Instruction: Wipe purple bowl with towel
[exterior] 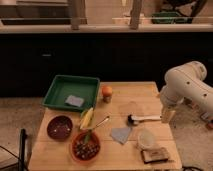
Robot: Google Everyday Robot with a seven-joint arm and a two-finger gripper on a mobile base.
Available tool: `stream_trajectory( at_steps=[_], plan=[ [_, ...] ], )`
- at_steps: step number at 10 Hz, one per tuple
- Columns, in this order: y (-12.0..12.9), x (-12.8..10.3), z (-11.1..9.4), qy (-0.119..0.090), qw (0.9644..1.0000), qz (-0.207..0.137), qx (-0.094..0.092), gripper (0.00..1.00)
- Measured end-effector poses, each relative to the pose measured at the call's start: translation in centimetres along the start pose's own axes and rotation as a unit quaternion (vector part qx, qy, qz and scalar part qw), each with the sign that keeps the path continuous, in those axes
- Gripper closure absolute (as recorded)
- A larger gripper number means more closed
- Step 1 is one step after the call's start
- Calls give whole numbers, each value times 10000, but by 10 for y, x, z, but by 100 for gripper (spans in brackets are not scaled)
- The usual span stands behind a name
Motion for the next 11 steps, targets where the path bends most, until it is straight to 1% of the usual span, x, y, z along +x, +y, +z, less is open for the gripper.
stream_trajectory(
  at_steps=[2, 3, 6, 9, 11],
  plan=[
    [2, -2, 2, -1, 10000, -32, -12, 20],
    [4, -9, 7, 3, 9999, -111, -24, 20],
    [9, -48, 24, -11, 9992, -387, -68, 20],
    [13, -51, 32, -17, 9982, -584, -100, 20],
    [15, -67, 42, -53, 9974, -713, -122, 20]
  ],
)
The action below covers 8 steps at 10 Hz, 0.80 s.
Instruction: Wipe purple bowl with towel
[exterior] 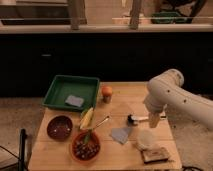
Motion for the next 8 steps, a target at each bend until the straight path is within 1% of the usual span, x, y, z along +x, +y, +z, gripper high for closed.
stream_trajectory(
  at_steps=[1, 3, 5, 8],
  plan=[
    [0, -12, 8, -12, 9999, -100, -8, 20],
    [2, -16, 14, -26, 9998, -217, -24, 20],
    [3, -20, 26, -53, 9994, -337, -28, 20],
    [3, -35, 42, -83, 9984, -567, -25, 20]
  ],
)
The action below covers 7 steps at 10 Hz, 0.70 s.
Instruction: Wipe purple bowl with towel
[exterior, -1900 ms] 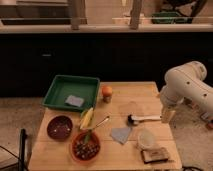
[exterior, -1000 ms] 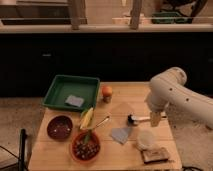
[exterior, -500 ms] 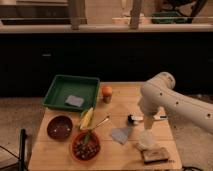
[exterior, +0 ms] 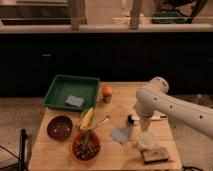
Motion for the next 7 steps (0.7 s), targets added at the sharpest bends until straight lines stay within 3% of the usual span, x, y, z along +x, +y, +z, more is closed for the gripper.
stream_trajectory(
  at_steps=[5, 7],
  plan=[
    [0, -12, 22, -49, 9995, -324, 14, 20],
    [8, 1, 6, -10, 9997, -48, 220, 20]
  ],
)
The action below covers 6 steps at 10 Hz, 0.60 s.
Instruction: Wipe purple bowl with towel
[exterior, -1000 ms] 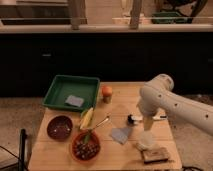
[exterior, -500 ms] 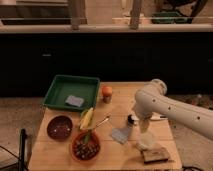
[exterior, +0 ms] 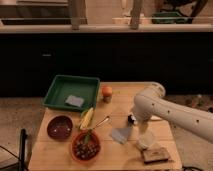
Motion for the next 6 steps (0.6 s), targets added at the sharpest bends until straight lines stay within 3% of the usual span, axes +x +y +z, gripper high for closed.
stream_trajectory(
  at_steps=[3, 6],
  plan=[
    [4, 26, -47, 93, 9992, 283, 259, 20],
    [6, 33, -66, 34, 9994, 142, 327, 20]
  ],
)
